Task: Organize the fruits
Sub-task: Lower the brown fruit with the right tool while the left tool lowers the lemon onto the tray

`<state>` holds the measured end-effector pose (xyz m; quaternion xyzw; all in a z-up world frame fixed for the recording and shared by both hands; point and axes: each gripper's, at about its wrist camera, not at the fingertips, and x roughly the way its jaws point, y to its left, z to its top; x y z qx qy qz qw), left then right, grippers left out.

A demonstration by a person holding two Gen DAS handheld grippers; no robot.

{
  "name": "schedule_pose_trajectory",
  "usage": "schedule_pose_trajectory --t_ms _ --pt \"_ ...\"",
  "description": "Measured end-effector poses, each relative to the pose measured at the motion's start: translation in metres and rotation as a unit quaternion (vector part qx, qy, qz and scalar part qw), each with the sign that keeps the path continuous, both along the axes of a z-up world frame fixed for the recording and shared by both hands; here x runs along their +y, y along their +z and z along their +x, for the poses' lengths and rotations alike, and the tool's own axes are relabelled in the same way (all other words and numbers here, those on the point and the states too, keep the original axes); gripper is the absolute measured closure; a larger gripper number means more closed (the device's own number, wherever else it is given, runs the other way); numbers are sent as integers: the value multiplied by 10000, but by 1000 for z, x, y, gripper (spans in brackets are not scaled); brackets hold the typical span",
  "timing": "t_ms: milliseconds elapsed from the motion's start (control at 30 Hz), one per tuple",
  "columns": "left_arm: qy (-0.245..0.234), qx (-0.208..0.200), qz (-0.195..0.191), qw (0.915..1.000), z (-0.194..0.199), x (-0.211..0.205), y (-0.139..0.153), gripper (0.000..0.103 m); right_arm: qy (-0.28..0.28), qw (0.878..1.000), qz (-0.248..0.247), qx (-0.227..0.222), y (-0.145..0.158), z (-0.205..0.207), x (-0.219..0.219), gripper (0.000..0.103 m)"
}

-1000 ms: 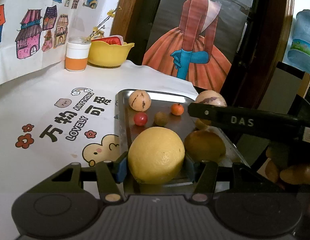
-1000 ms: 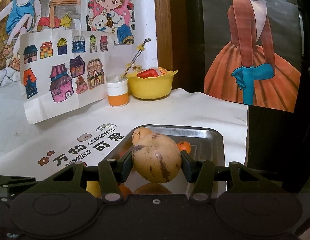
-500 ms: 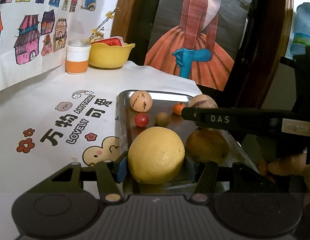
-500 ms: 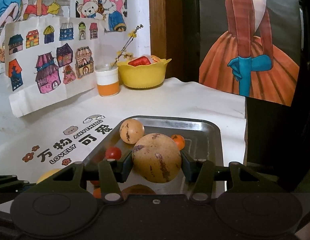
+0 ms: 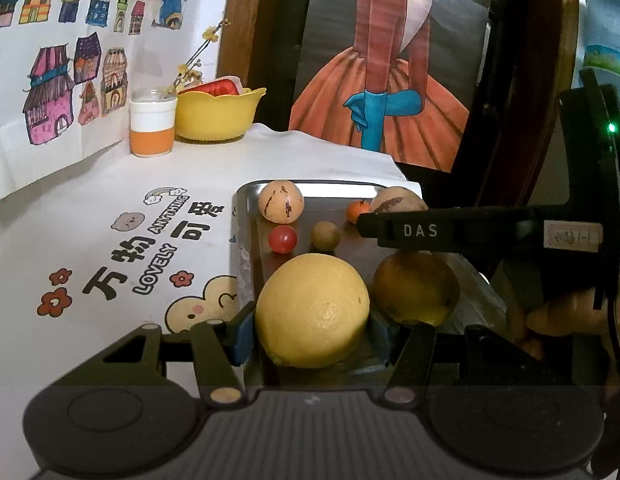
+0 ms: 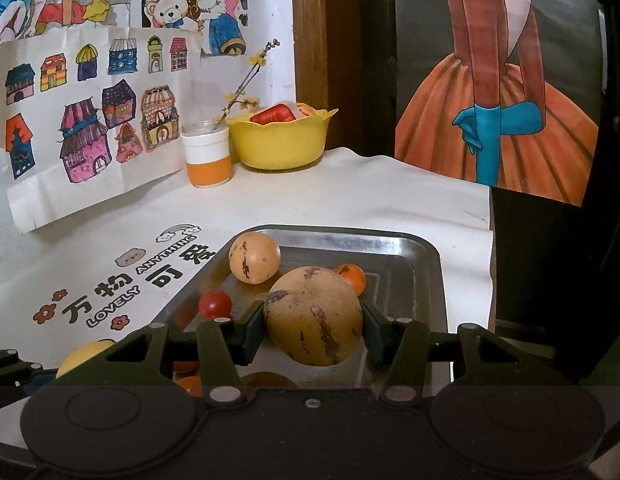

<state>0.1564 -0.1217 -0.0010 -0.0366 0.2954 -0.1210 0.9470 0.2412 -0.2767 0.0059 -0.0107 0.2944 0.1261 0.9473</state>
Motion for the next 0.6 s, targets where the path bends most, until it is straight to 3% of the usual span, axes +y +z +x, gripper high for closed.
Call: schedule_pose_trajectory --t_ms 600 --pt "-5 -133 -8 9999 -3 1 -3 41 20 9999 -91 62 -6 0 4 50"
